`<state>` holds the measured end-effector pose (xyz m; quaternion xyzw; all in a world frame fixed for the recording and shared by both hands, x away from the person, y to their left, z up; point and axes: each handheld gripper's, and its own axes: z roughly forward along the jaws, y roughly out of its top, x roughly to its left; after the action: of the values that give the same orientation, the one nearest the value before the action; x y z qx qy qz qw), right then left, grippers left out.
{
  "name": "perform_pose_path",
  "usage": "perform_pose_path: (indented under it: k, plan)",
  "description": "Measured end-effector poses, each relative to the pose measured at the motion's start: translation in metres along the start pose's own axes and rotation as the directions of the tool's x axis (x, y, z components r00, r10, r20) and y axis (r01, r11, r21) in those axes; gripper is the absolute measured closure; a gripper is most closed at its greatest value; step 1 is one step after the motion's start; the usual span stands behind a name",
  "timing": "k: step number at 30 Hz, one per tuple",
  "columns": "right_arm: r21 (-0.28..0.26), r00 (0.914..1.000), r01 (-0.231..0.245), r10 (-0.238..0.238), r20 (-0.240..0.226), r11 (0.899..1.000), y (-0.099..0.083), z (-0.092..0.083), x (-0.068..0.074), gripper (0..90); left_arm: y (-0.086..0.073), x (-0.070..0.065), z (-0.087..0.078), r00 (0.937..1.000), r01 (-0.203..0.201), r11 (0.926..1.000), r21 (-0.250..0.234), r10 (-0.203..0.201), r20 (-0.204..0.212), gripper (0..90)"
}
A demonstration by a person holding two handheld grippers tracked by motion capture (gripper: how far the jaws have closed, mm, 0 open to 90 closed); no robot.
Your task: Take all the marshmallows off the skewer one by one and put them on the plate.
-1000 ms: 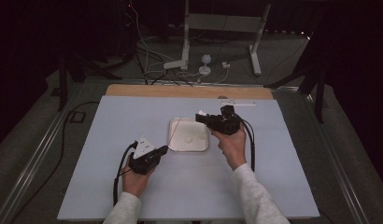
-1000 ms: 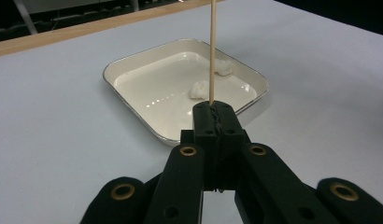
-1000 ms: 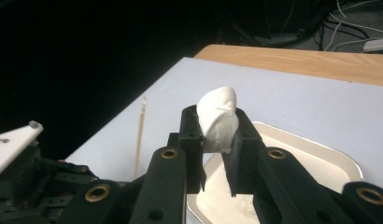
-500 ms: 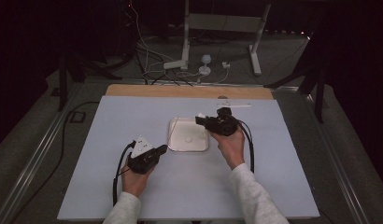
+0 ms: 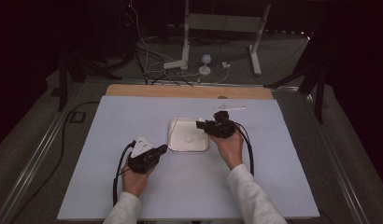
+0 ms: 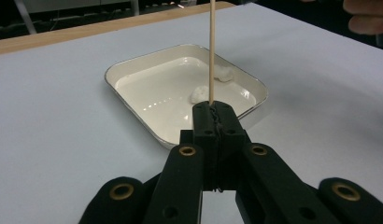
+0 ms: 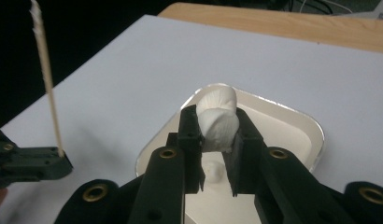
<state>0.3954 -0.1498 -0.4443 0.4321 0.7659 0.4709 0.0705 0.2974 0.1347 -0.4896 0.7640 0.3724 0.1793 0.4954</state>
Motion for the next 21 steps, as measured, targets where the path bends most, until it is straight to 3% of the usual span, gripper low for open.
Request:
perform_pose_path:
  k: [12, 13, 17, 21]
  plan:
    - [0.079, 0.9997, 0.005, -0.007, 0.025, 0.997, -0.018, 0.016, -0.002, 76.4, 0.0, 0.0, 0.0, 1.0, 0.004, 1.0, 0.0, -0.004, 0.001, 90.0]
    - [0.087, 0.9995, 0.008, -0.01, 0.029, 0.996, -0.018, 0.017, -0.001, 72.5, 0.0, 0.0, 0.0, 1.0, 0.004, 1.0, 0.0, -0.004, 0.001, 90.0]
    - [0.11, 0.9992, -0.024, 0.02, 0.035, 0.994, -0.02, 0.023, -0.003, 36.3, 0.0, 0.001, 0.0, 1.0, 0.007, 1.0, 0.004, -0.007, 0.0, 90.0]
    - [0.094, 0.9997, -0.025, 0.025, 0.006, 0.995, -0.021, 0.022, -0.005, 21.7, 0.001, 0.001, -0.001, 0.9999, 0.011, 0.9999, -0.003, -0.011, 0.001, 90.0]
